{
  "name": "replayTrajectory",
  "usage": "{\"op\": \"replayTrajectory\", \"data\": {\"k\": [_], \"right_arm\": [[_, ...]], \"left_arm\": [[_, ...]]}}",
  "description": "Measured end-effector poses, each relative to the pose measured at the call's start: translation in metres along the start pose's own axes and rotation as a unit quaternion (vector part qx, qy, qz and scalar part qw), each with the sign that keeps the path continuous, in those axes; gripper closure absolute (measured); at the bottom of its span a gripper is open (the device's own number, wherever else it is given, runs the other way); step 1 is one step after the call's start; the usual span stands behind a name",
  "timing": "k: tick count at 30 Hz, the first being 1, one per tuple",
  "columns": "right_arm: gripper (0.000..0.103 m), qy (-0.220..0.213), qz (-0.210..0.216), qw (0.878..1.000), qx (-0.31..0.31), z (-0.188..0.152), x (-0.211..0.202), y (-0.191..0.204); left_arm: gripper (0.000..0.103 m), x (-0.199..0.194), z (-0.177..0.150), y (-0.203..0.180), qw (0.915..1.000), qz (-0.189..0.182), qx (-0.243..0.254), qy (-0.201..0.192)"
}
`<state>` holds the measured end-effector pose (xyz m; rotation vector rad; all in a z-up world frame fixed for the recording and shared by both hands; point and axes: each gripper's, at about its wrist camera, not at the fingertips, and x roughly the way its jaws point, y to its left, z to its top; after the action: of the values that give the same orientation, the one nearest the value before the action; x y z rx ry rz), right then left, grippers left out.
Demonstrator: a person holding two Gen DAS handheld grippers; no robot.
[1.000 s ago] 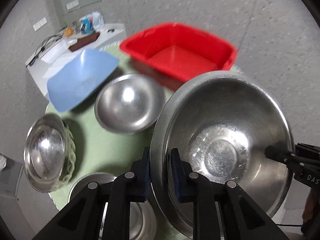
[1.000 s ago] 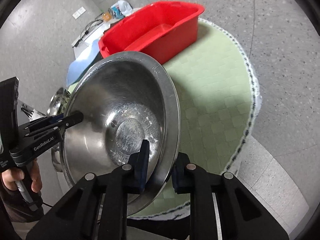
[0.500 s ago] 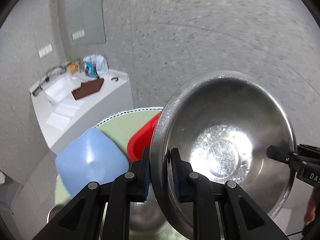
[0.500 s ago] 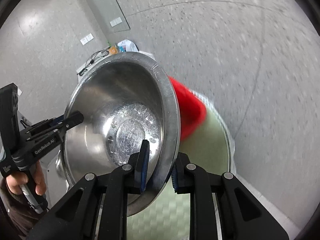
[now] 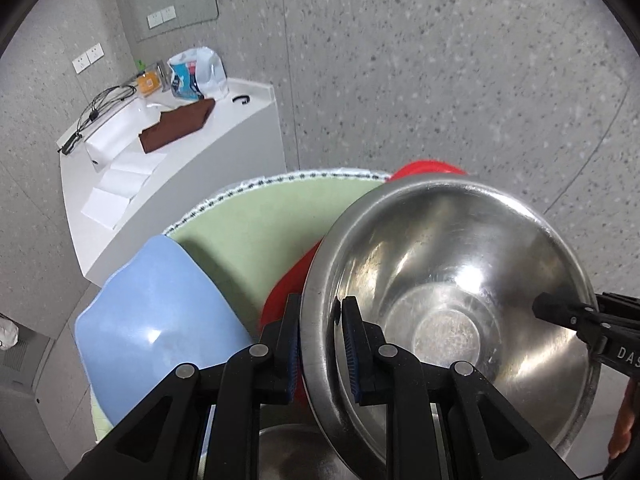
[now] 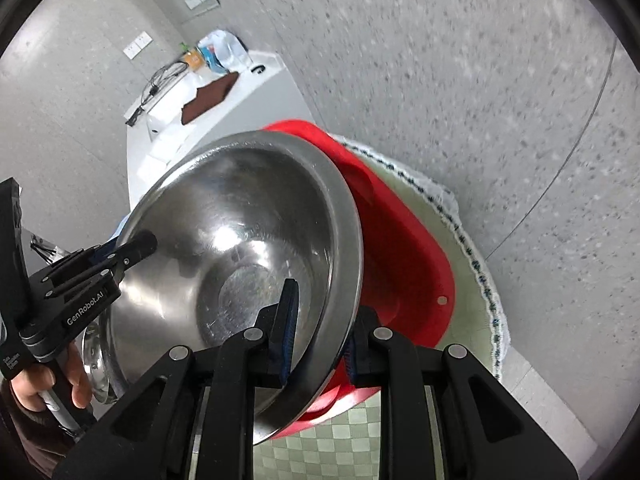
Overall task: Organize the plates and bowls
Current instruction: 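Lift the large steel bowl with the right tool and lower it into the red basin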
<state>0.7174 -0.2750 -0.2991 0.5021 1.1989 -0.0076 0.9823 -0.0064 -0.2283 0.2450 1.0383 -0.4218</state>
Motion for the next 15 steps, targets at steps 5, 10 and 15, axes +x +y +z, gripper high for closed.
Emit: {"op": "replayTrajectory", "data": {"k": [5,10,15], "right_arm": [[0.082,0.013,-0.017,1.000,-0.004,-0.002,0.015,-0.005],[0.080,0.011,-0.030,0.999,-0.015,-0.004,0.022,-0.005],[0.061,0.003,-0.028,0.999,-0.023,-0.004,0.020,-0.002]], "left_arm": [[0.087,0.024,0.016,-0.009,0.9998,0.008,0.006,0.017],[0.084,0.052,0.029,-0.012,0.9995,0.013,0.006,0.028],[0.060,0.049,0.028,-0.017,0.9998,-0.002,0.008,0.017]]}}
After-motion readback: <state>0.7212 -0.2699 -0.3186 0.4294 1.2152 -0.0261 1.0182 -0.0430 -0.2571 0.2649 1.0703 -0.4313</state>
